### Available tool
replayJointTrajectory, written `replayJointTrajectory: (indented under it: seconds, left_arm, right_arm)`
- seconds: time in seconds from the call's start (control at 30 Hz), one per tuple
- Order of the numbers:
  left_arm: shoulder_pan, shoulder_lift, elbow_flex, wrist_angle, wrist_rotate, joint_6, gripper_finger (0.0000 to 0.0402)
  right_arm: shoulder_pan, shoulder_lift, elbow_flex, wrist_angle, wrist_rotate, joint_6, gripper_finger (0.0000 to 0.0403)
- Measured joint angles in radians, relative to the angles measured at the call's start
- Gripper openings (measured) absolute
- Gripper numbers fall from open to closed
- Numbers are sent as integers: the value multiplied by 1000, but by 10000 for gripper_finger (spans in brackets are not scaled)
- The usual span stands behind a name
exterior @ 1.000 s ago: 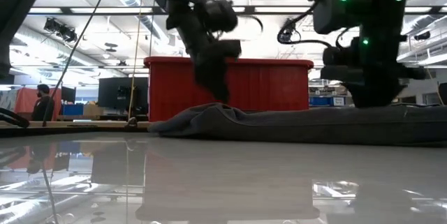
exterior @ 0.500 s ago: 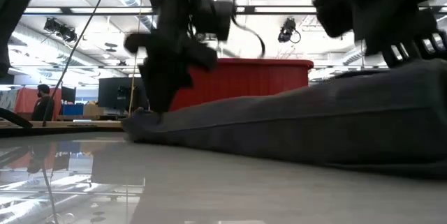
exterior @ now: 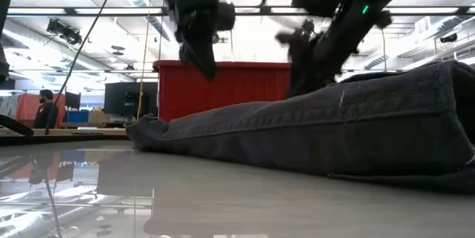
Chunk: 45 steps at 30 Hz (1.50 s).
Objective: Fold laundry
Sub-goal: Fold the black pants
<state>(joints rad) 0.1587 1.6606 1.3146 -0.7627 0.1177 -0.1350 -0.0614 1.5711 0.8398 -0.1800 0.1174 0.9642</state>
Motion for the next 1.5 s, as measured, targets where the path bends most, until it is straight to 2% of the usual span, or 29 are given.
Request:
replayJointTrajectory:
  seconds: [0.13,0.2,0.27,0.37,0.47,0.6,0.77,0.9,1.0,1.13,1.23,1.33,1.5]
  left_arm:
    - [-23,2,-178,86,13,-113,153]
    - [-40,2,-262,103,38,-155,153]
    - [-65,2,-325,104,67,-195,153]
    - [-106,-14,-369,97,90,-258,153]
    - [-138,-55,-368,95,79,-304,153]
    - [-143,-159,-337,114,12,-352,153]
    - [-82,-272,-340,110,-123,-415,153]
    - [-7,-286,-341,105,-124,-441,167]
    - [41,-264,-342,123,-123,-452,194]
    - [97,-213,-342,163,-121,-475,247]
    - [143,-162,-342,196,-105,-498,289]
    - [191,-103,-342,227,-72,-521,325]
    - [237,12,-342,305,-41,-526,365]
  right_arm:
    - [-43,55,0,-151,-19,67,45]
    - [-27,60,2,-217,-82,95,33]
    - [15,56,5,-235,-188,111,25]
    - [98,20,0,-217,-282,139,23]
    - [136,-55,10,-189,-253,141,30]
    - [109,-155,12,-198,-185,115,50]
    - [25,-237,12,-262,-89,-12,105]
    - [-43,-251,7,-297,-84,-56,176]
    - [-89,-238,-19,-289,-96,-52,237]
    - [-140,-196,-47,-285,-168,-63,316]
    - [-157,-179,-67,-261,-182,-89,361]
    - [-174,-179,-88,-205,-184,-83,386]
    - [-214,-183,-97,-188,-203,-73,389]
